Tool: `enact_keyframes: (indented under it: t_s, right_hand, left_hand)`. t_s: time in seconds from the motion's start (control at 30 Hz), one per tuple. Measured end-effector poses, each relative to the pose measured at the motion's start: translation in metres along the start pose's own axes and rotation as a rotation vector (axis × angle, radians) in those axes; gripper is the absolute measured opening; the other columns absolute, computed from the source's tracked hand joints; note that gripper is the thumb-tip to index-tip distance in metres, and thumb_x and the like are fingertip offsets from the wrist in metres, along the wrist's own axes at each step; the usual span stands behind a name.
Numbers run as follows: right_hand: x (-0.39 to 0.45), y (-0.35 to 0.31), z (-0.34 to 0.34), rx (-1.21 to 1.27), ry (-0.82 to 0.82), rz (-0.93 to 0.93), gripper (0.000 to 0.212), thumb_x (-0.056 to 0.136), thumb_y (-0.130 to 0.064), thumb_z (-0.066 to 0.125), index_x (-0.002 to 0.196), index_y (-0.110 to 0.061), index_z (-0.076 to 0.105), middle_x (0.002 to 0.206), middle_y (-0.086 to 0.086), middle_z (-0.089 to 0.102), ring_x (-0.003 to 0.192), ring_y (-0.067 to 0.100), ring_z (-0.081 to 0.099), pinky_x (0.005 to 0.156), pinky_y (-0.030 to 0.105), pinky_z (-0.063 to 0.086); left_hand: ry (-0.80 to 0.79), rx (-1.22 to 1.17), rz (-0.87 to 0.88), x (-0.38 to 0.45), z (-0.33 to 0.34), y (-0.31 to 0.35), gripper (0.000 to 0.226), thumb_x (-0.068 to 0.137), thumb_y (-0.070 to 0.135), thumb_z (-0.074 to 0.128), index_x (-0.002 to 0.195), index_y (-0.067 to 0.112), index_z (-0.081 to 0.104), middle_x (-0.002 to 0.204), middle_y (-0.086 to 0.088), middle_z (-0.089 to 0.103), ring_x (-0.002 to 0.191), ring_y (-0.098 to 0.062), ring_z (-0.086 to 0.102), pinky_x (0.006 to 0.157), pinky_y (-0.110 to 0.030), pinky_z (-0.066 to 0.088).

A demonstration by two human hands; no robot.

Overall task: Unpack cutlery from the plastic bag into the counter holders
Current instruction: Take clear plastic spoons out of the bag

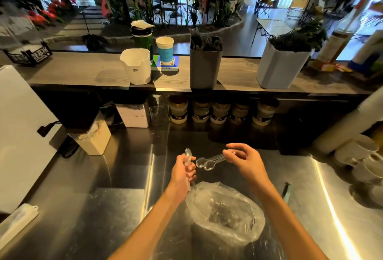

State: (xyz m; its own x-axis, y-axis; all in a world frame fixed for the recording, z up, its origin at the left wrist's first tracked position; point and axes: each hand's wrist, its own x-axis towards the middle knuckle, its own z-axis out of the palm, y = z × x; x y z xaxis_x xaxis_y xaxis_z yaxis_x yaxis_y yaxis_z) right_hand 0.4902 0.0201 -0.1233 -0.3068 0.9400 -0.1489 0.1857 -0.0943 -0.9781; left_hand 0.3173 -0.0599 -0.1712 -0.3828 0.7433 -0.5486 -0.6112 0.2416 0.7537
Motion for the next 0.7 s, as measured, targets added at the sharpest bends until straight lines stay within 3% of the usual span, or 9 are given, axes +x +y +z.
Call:
enact_keyframes:
  t_s: [0.1,0.17,0.23,0.3,0.4,0.5,0.6,0.7]
  right_hand:
    - [0.002,0.008,0.015,0.226,0.083,0.143,0.029,0.086,-0.013,0.078,0.113,-0.006,0.069,0.091,0.007,0.076,0.083,0.013,0.075,0.074,0.020,0.056]
    - [-0.001,0.013,0.032,0.391,0.113,0.263,0.030,0.087,-0.010,0.077,0.115,-0.003,0.068,0.093,0.009,0.072,0.076,0.010,0.072,0.068,0.017,0.056]
    - [-0.009,0.015,0.048,0.556,0.121,0.391,0.027,0.088,-0.007,0.074,0.114,-0.004,0.068,0.095,0.013,0.069,0.066,0.007,0.067,0.059,0.013,0.054]
    - [-0.017,0.016,0.063,0.615,0.104,0.472,0.024,0.089,-0.006,0.073,0.112,-0.006,0.069,0.098,0.014,0.072,0.068,0.007,0.067,0.058,0.015,0.055]
    - [-0.023,0.017,0.080,0.553,0.050,0.488,0.022,0.089,-0.007,0.073,0.111,-0.005,0.069,0.104,0.016,0.074,0.085,0.017,0.071,0.073,0.025,0.061]
    - [-0.022,0.011,0.089,0.397,-0.096,0.413,0.027,0.086,-0.015,0.077,0.109,-0.003,0.071,0.102,0.019,0.075,0.091,0.023,0.073,0.085,0.033,0.061]
    - [-0.010,-0.003,0.093,0.101,-0.150,0.184,0.023,0.086,-0.026,0.078,0.103,-0.011,0.073,0.099,0.010,0.076,0.099,0.028,0.072,0.090,0.041,0.061]
    - [0.018,-0.028,0.101,-0.142,-0.095,-0.158,0.021,0.094,-0.028,0.070,0.114,-0.023,0.068,0.108,-0.009,0.073,0.104,0.005,0.068,0.095,0.033,0.057]
  left_hand:
    - [-0.100,-0.083,0.011,-0.001,0.001,0.004,0.064,0.098,0.070,0.030,0.083,0.014,0.057,0.055,0.003,0.030,0.046,-0.008,0.024,0.045,-0.023,0.021]
    - [-0.156,-0.070,0.064,-0.004,0.006,0.007,0.066,0.089,0.078,0.036,0.085,0.016,0.058,0.056,0.004,0.031,0.049,-0.008,0.025,0.049,-0.023,0.022]
    - [-0.149,-0.020,0.110,-0.006,0.010,0.008,0.057,0.088,0.069,0.051,0.099,0.014,0.058,0.062,0.005,0.038,0.052,-0.007,0.031,0.056,-0.024,0.028]
    - [-0.137,0.003,0.161,-0.005,0.011,0.007,0.047,0.086,0.054,0.066,0.105,0.013,0.057,0.067,0.005,0.047,0.056,-0.007,0.043,0.062,-0.025,0.037]
    - [-0.079,-0.024,0.212,0.000,0.009,0.012,0.029,0.089,0.037,0.071,0.098,0.010,0.062,0.071,0.000,0.056,0.061,-0.011,0.054,0.061,-0.027,0.047]
    - [0.011,-0.014,0.238,0.004,0.005,0.026,0.026,0.096,0.035,0.063,0.097,0.009,0.064,0.063,0.001,0.048,0.055,-0.008,0.045,0.056,-0.023,0.040]
    - [0.005,0.049,0.298,0.007,-0.004,0.048,0.030,0.098,0.037,0.061,0.097,0.007,0.064,0.061,0.003,0.049,0.056,-0.008,0.048,0.059,-0.022,0.043]
    - [-0.024,0.215,0.367,0.013,-0.013,0.075,0.028,0.097,0.038,0.061,0.095,0.010,0.065,0.063,-0.003,0.050,0.057,-0.012,0.050,0.055,-0.024,0.043]
